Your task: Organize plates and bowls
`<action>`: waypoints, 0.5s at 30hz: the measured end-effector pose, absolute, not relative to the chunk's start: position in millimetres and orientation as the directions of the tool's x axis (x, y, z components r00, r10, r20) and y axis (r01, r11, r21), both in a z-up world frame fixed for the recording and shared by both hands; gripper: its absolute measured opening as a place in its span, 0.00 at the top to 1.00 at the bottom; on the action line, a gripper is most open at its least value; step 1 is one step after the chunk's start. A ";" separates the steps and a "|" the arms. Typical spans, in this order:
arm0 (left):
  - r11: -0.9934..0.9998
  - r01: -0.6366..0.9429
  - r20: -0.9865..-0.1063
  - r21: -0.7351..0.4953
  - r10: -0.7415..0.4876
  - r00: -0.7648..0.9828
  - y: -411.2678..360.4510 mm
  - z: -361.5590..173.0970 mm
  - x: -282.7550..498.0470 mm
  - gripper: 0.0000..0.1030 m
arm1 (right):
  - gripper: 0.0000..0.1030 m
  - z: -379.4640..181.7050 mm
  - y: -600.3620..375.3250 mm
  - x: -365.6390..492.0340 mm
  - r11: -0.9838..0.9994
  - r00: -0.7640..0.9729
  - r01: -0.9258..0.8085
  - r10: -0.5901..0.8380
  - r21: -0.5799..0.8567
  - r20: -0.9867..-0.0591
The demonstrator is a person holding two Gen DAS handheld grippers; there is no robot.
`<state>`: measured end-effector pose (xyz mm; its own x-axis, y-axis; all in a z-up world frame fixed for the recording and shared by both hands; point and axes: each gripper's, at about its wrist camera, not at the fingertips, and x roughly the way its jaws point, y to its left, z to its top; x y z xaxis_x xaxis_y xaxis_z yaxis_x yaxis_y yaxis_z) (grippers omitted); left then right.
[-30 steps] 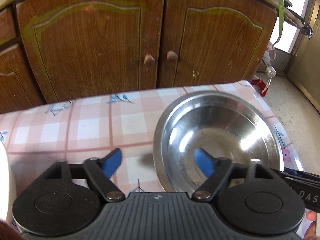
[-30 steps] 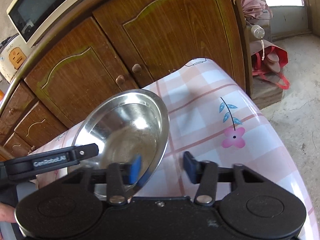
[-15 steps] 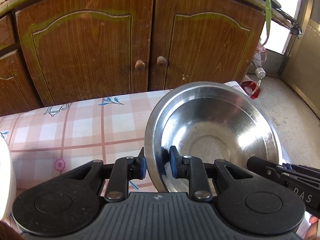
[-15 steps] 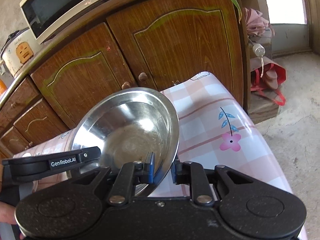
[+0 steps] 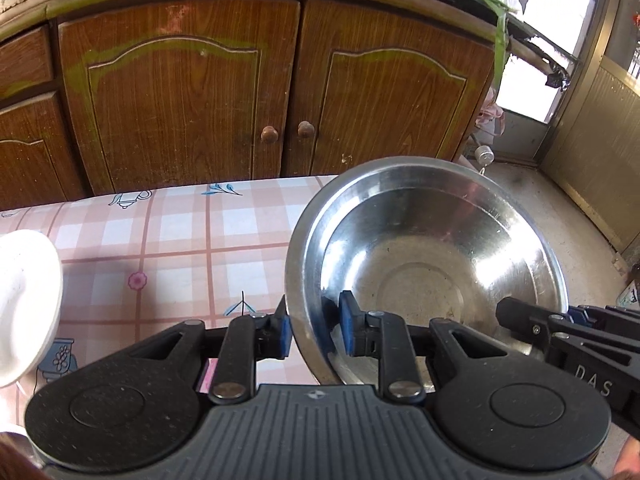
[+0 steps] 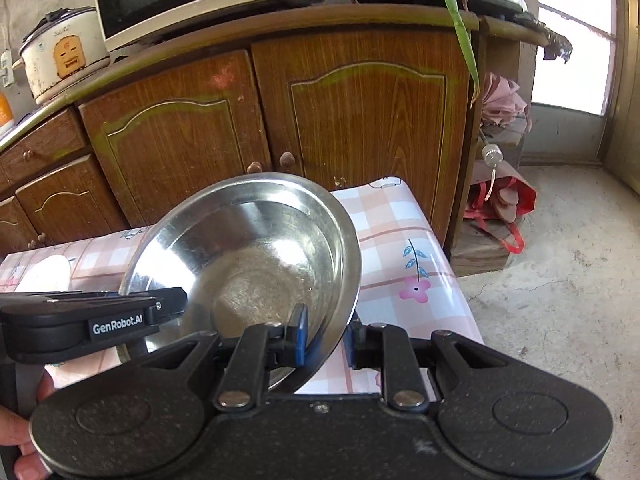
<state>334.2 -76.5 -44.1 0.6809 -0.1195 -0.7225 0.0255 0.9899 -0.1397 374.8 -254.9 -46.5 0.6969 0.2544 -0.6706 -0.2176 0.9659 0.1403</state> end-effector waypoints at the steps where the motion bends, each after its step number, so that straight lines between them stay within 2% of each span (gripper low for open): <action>1: 0.989 0.025 -0.721 -0.146 -0.123 0.682 -76.8 -41.6 330.5 0.76 | 0.77 -43.1 -254.0 370.5 0.967 0.703 -0.220 0.248 0.127 -0.667; 10: 0.990 0.054 -0.707 -0.133 -0.133 0.695 -87.2 -19.6 290.1 0.76 | 0.76 -18.5 -264.0 327.5 0.967 0.725 -0.214 0.251 0.136 -0.642; 15: 0.990 0.091 -0.701 -0.111 -0.143 0.699 -98.0 -13.7 258.9 0.76 | 0.76 -11.0 -270.7 290.6 0.979 0.754 -0.169 0.204 0.115 -0.625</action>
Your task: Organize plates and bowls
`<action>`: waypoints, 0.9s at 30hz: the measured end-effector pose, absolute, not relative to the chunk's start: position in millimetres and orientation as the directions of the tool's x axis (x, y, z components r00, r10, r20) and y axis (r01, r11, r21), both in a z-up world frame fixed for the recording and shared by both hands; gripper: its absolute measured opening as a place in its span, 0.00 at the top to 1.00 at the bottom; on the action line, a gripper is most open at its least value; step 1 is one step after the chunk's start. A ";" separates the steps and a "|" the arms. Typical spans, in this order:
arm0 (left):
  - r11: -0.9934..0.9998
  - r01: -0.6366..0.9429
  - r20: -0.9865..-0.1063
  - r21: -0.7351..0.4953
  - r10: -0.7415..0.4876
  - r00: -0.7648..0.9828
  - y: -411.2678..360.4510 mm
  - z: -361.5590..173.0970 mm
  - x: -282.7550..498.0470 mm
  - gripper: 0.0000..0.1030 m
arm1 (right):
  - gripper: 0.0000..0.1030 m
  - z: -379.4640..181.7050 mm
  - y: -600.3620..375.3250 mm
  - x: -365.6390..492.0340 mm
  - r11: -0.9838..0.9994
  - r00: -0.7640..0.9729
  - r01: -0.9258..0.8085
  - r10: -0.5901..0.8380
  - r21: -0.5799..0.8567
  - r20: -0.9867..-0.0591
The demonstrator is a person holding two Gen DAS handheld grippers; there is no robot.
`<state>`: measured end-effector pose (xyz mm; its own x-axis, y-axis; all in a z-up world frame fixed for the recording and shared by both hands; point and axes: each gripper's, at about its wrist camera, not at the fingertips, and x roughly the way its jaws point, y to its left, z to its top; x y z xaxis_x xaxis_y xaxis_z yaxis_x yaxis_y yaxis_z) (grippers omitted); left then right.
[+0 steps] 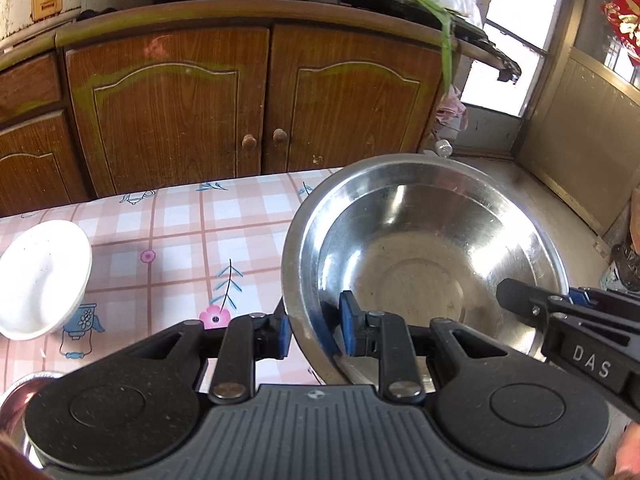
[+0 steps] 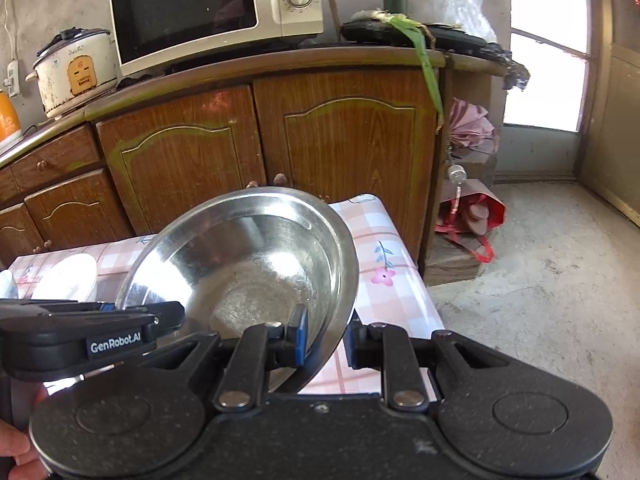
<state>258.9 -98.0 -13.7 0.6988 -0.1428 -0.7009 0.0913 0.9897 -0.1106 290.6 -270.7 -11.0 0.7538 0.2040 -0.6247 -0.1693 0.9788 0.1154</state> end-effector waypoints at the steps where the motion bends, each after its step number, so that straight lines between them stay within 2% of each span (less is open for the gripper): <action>1: 0.991 0.097 -0.700 -0.097 -0.137 0.701 -100.1 -13.6 253.2 0.76 | 0.76 -11.6 -271.3 284.1 0.980 0.755 -0.168 0.197 0.107 -0.625; 7: 0.991 0.105 -0.697 -0.079 -0.131 0.705 -105.6 -13.5 230.8 0.76 | 0.76 -12.1 -279.9 256.7 0.979 0.764 -0.164 0.201 0.117 -0.613; 12: 0.994 0.107 -0.687 -0.018 -0.090 0.721 -112.9 -10.2 219.5 0.76 | 0.76 -14.5 -284.3 253.0 0.975 0.758 -0.176 0.221 0.134 -0.613; 27: 0.993 0.108 -0.690 -0.043 -0.108 0.715 -123.2 -16.3 201.2 0.76 | 0.76 -15.8 -300.3 238.3 0.972 0.759 -0.193 0.232 0.130 -0.608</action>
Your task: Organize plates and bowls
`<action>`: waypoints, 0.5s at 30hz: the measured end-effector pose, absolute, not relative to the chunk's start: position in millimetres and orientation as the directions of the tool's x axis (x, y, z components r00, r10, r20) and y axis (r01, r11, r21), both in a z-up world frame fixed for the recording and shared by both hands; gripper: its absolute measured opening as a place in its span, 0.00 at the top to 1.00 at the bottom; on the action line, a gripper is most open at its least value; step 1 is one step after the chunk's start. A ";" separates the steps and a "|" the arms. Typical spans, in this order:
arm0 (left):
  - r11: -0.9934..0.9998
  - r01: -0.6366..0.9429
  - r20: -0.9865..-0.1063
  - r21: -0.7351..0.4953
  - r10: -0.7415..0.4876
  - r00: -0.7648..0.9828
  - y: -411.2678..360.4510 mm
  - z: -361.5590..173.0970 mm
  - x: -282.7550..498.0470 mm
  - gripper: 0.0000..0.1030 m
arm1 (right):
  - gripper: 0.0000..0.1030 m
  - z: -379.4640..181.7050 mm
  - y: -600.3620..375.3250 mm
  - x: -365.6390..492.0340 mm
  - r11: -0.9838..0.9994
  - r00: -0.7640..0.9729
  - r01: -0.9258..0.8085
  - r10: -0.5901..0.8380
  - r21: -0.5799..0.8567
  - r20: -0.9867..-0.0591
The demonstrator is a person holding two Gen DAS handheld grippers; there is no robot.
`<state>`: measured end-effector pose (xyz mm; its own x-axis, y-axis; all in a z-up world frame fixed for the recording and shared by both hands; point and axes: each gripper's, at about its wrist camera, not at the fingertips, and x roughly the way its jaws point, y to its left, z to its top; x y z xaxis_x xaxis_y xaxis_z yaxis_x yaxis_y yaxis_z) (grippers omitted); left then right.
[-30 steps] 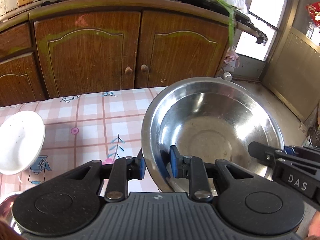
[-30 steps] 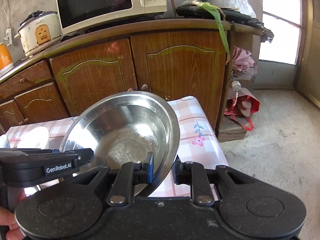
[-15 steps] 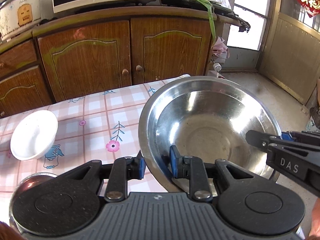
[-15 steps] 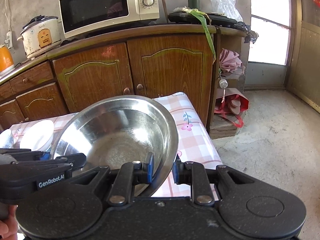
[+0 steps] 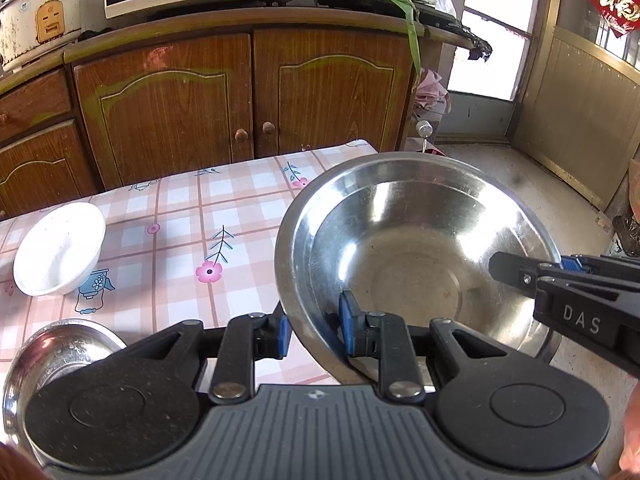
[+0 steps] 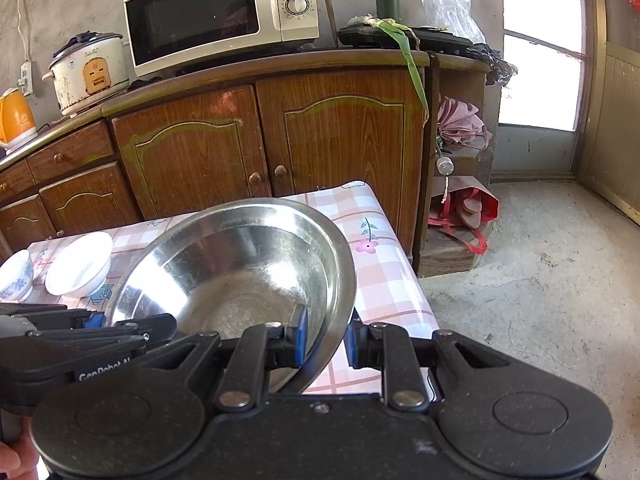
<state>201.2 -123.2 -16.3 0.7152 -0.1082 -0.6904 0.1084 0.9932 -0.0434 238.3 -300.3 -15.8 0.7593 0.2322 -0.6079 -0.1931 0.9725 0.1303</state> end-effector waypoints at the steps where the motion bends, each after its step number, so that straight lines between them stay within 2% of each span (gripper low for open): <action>1: 0.993 0.108 -0.690 -0.040 -0.106 0.716 -123.6 -16.0 200.5 0.76 | 0.76 -15.8 -300.5 238.1 0.973 0.759 -0.193 0.232 0.130 -0.609; 15: 0.994 0.104 -0.681 -0.027 -0.094 0.726 -120.5 -12.7 186.2 0.76 | 0.76 -13.3 -297.5 230.4 0.970 0.754 -0.211 0.238 0.117 -0.612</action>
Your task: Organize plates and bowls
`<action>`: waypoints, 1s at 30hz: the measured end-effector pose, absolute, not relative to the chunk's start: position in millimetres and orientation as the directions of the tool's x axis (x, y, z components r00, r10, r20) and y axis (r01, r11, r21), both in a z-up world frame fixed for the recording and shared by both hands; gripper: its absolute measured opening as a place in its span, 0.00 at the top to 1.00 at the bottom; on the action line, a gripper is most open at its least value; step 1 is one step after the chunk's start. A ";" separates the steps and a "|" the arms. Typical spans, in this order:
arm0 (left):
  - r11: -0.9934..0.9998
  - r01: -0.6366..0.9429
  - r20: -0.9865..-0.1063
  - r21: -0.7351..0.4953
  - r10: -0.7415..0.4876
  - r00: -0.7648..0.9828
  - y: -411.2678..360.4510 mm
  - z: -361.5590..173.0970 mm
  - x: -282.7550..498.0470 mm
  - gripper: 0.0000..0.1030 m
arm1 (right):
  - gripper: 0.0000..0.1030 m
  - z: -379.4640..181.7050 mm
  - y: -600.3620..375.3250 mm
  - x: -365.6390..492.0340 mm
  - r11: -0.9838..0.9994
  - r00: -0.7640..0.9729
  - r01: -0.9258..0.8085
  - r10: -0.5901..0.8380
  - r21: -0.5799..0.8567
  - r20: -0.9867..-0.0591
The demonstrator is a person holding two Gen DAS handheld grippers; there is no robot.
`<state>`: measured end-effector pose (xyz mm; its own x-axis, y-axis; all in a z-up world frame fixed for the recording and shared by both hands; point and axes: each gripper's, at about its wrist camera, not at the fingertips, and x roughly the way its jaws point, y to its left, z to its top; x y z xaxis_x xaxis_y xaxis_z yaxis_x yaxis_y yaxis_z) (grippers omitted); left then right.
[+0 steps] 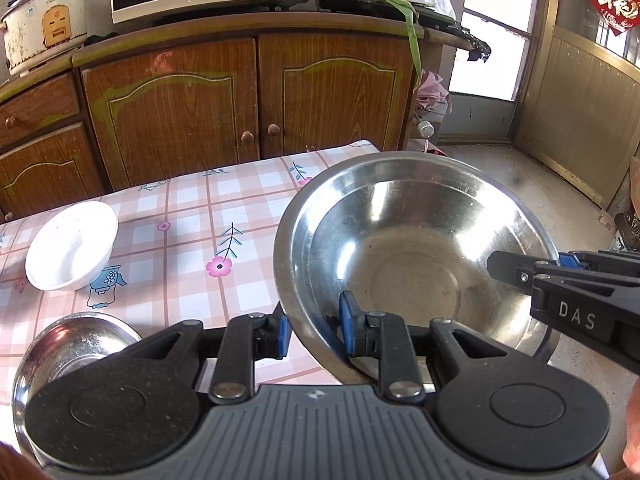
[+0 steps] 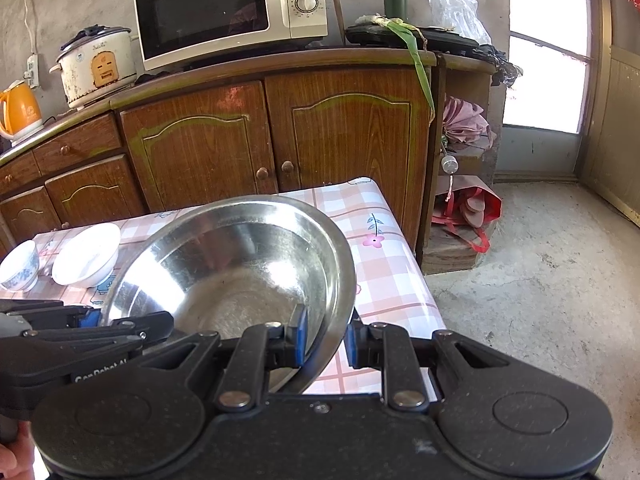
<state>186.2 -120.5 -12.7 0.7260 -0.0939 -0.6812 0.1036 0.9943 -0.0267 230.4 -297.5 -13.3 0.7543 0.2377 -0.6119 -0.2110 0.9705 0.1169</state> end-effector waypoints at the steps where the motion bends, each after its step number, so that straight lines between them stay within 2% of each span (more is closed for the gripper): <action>1: 0.994 0.105 -0.679 -0.023 -0.093 0.728 -120.7 -12.1 185.1 0.76 | 0.76 -13.6 -296.9 229.2 0.971 0.755 -0.209 0.234 0.114 -0.612; 30: 0.987 0.160 -0.667 0.017 -0.107 0.737 -127.1 -18.9 144.8 0.76 | 0.76 -23.1 -303.6 178.5 0.981 0.753 -0.146 0.192 0.124 -0.629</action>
<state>144.8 -127.1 -18.9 0.7373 -0.1075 -0.6669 0.1597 0.9870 0.0174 178.5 -303.6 -23.1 0.7531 0.1919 -0.6293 -0.1465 0.9814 0.1240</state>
